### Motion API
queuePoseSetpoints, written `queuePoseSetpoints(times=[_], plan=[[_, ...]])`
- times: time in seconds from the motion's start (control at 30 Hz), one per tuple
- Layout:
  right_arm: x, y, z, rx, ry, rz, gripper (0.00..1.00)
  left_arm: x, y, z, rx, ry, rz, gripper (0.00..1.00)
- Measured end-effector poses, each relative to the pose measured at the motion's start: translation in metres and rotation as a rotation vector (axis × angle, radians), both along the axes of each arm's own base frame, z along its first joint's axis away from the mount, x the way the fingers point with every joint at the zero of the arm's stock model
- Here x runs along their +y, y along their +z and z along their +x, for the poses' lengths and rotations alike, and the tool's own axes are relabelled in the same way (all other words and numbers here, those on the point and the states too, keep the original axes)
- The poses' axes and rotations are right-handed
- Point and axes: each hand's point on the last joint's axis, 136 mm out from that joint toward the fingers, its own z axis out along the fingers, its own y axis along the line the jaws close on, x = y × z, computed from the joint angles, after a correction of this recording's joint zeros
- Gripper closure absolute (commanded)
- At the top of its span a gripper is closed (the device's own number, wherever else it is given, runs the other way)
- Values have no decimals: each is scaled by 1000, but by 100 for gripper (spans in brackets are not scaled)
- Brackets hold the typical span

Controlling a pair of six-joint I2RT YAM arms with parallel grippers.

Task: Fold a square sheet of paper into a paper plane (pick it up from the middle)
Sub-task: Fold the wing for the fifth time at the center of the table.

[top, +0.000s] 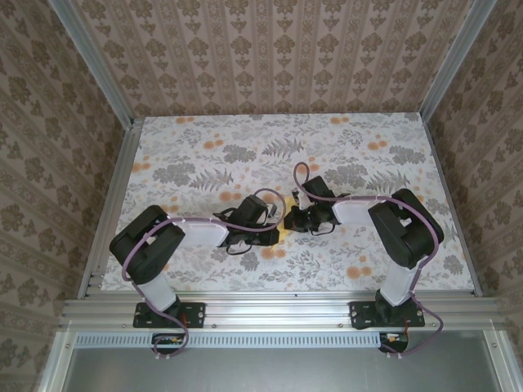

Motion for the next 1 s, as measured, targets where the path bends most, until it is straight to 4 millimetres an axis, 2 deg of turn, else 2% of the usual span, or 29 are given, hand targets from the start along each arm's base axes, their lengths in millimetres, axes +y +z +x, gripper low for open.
queuePoseSetpoints(times=[0.4, 1.0], plan=[[3, -1, 5, 18, 30, -13, 92, 4, 4, -13, 21, -68, 9, 88], [4, -2, 7, 26, 33, -13, 93, 7, 1, -17, 23, -94, 25, 88]])
